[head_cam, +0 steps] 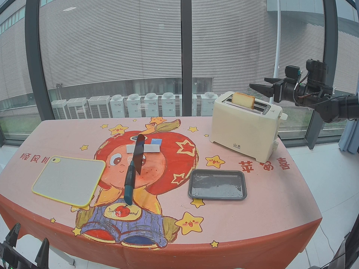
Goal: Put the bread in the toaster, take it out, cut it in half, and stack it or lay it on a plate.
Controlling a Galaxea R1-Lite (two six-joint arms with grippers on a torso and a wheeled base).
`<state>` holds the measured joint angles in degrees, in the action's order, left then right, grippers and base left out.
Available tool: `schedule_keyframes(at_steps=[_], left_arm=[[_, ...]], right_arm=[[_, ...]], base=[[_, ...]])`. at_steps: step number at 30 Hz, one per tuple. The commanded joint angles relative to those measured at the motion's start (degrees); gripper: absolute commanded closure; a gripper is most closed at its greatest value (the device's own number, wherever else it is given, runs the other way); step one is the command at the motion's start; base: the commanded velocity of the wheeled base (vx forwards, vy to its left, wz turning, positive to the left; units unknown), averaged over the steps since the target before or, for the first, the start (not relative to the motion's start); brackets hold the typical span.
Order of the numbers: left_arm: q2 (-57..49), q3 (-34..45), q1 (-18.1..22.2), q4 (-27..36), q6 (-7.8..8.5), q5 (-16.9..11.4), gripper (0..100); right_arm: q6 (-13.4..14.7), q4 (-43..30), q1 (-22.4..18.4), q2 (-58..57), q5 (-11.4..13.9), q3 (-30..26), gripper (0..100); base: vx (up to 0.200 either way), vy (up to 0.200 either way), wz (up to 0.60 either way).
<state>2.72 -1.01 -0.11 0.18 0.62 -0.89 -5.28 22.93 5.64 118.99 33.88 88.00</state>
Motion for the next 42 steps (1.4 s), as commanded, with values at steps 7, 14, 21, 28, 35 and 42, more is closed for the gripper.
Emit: schedule_keyframes(at_steps=[7,14,21,28,35,42], left_arm=[[0.09,1.01,0.02,-0.01,-0.01,0.01,0],[0.09,1.01,0.02,0.08,-0.01,0.01,0],[0.09,1.01,0.02,-0.01,-0.01,0.01,0],[0.09,1.01,0.02,-0.01,-0.01,0.01,0],[0.09,1.01,0.02,-0.01,-0.01,0.01,0],[0.09,1.01,0.02,-0.01,-0.01,0.01,0]], right_arm=[[-0.26,-0.08,1.21,5.99,-0.13,2.08,0],[-0.52,-0.08,1.21,7.04,-0.13,2.00,0],[-0.79,0.10,1.12,7.92,-0.13,2.08,0],[-0.87,0.62,1.30,8.36,-0.22,2.08,0],[-1.66,0.54,1.30,7.92,-0.30,1.56,100],[-2.72,0.62,1.30,7.66,-0.30,1.29,100]], base=[[0.000,0.000,0.00],[0.000,0.000,0.00],[0.000,0.000,0.00],[0.000,0.000,0.00],[0.000,0.000,0.00],[0.000,0.000,0.00]])
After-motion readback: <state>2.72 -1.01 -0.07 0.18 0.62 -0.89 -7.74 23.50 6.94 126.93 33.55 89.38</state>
